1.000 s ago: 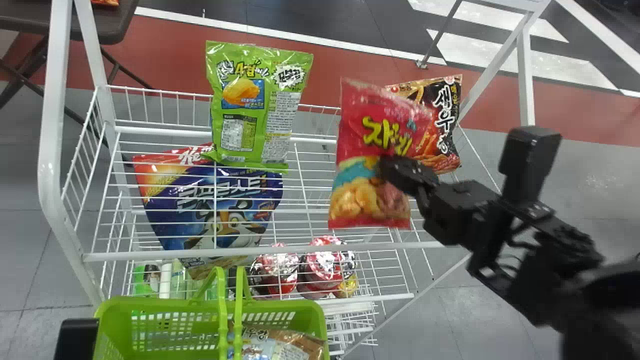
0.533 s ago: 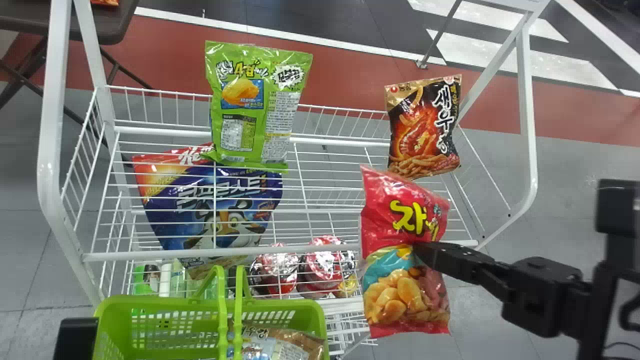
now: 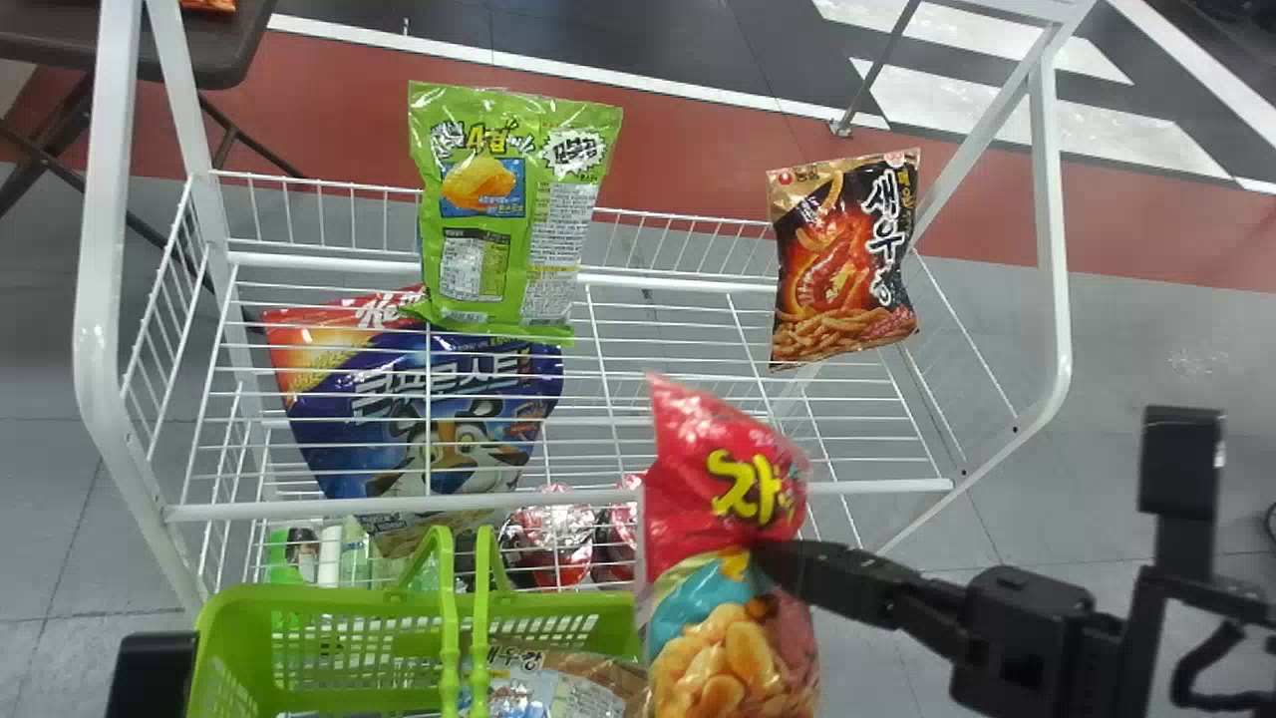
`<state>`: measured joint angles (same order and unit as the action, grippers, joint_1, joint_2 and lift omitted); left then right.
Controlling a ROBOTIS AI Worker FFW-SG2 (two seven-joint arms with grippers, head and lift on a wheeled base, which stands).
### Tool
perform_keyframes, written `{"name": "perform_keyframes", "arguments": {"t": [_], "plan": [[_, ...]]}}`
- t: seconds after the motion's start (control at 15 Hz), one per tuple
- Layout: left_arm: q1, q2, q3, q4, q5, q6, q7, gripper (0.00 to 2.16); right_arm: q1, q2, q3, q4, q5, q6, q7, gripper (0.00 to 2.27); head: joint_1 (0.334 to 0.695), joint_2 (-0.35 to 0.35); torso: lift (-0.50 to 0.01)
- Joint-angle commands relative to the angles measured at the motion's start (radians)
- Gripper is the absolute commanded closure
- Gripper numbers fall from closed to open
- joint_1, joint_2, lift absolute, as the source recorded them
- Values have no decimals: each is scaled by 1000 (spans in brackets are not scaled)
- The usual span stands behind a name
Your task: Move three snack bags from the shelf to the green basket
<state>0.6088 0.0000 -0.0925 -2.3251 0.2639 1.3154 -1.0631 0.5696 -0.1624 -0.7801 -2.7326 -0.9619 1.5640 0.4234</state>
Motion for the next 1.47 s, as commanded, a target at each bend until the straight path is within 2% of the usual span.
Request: {"name": "perform_keyframes", "arguments": {"t": [0.0, 0.53, 0.8, 0.87, 1.0, 1.4], "plan": [[2, -3, -3, -7, 0, 0, 0, 1754, 27, -2, 90, 25, 45, 8, 0, 2240, 695, -350, -43], [12, -3, -23, -22, -6, -9, 2, 1754, 85, -48, 455, 277, 299, 8, 0, 2240, 695, -350, -43], [12, -3, -44, -28, -17, 0, 9, 1754, 85, -78, 598, 422, 381, 8, 31, 2240, 695, -350, -43], [12, -3, -46, -28, -18, 3, 9, 1754, 84, -80, 619, 452, 387, 8, 40, 2240, 695, -350, -43], [12, -3, -46, -31, -22, 9, 11, 1754, 79, -80, 637, 513, 370, -138, 72, 2240, 695, -350, -43], [12, -3, -52, -33, -28, 12, 15, 1754, 73, -80, 636, 585, 327, -463, 115, 2240, 695, -350, -43]]}}
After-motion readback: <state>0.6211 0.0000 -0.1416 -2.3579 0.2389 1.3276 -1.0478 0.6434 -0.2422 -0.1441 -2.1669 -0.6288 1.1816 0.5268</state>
